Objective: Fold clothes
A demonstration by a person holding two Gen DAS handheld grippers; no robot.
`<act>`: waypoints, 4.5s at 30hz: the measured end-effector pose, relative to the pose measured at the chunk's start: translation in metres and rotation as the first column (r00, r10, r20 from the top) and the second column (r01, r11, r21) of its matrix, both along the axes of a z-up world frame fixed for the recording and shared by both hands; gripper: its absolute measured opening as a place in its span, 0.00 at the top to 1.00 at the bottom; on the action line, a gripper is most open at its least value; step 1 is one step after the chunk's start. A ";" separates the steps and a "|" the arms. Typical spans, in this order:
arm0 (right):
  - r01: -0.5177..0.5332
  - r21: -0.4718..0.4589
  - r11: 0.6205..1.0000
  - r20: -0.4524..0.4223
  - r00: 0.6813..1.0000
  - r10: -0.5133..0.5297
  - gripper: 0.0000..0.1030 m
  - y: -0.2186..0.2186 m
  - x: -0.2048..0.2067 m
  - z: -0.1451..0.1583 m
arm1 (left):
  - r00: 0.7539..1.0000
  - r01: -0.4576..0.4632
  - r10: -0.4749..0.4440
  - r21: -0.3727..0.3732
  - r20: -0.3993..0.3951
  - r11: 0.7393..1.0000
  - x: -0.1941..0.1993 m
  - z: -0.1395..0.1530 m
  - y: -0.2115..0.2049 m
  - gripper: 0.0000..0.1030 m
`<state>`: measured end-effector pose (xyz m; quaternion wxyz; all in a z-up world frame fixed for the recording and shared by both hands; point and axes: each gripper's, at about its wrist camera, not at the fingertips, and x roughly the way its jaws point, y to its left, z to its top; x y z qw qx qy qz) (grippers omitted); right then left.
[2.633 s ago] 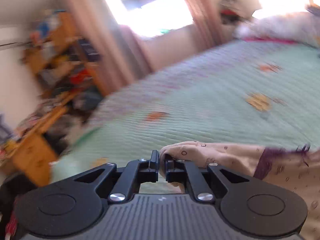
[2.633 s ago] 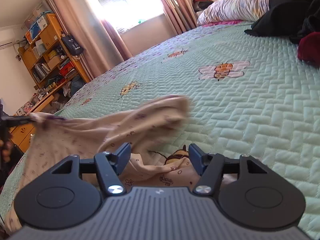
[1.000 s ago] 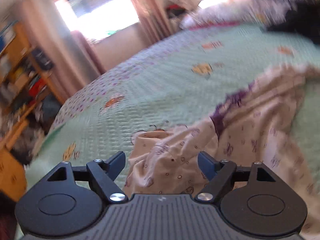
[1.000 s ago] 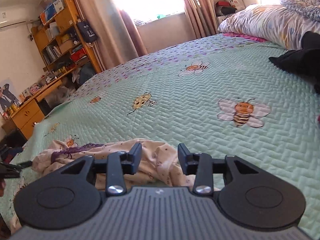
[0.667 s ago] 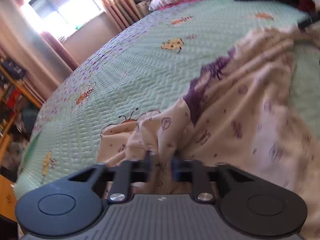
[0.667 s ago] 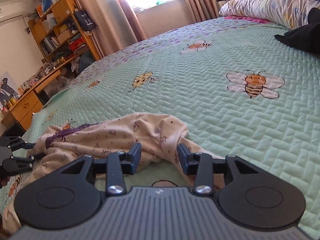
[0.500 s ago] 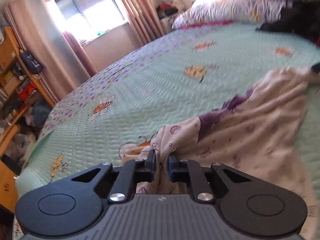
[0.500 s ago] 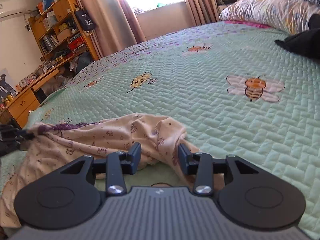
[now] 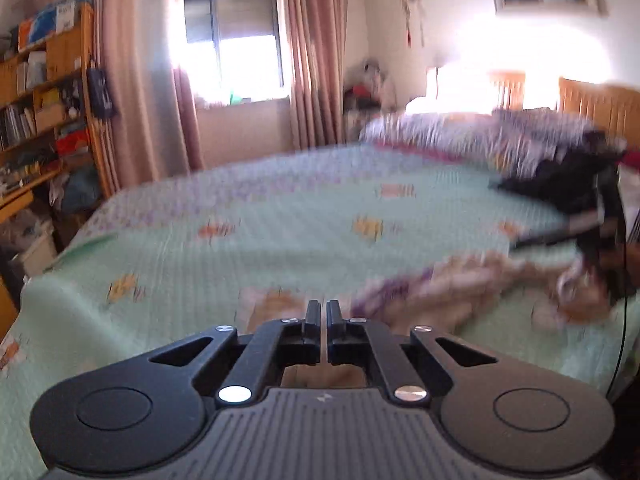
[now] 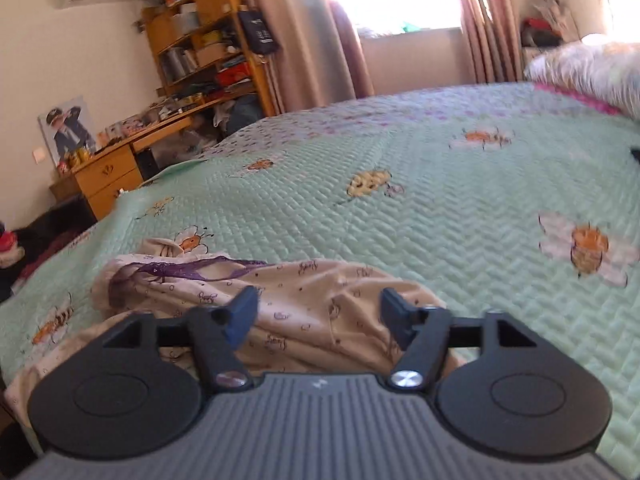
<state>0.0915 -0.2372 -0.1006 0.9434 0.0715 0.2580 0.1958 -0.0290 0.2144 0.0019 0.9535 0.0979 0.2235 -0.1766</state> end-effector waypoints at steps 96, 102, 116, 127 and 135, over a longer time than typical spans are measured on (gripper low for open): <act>0.058 0.237 0.970 -0.290 0.957 0.013 0.43 -0.031 -0.042 -0.060 | 0.977 -0.088 0.086 0.001 -0.197 0.996 0.014 -0.033 -0.148 0.64; -0.076 0.182 0.980 -0.096 0.991 0.094 0.92 0.015 -0.082 -0.033 | 0.981 -0.006 0.003 -0.016 -0.195 1.000 0.016 -0.024 -0.190 0.39; -0.389 -0.162 0.907 0.152 0.898 0.413 0.92 0.112 -0.164 -0.010 | 0.899 0.189 -0.151 0.054 -0.411 0.980 0.038 -0.045 -0.245 0.20; -0.280 -0.095 0.955 0.174 0.940 0.293 0.42 0.056 -0.176 -0.014 | 0.897 0.048 -0.021 0.048 -0.441 0.998 0.069 -0.074 -0.253 0.95; 0.014 0.106 0.994 0.086 0.996 -0.023 0.40 -0.036 -0.152 -0.010 | 0.982 -0.187 0.183 -0.112 -0.044 0.976 0.013 0.081 -0.126 0.96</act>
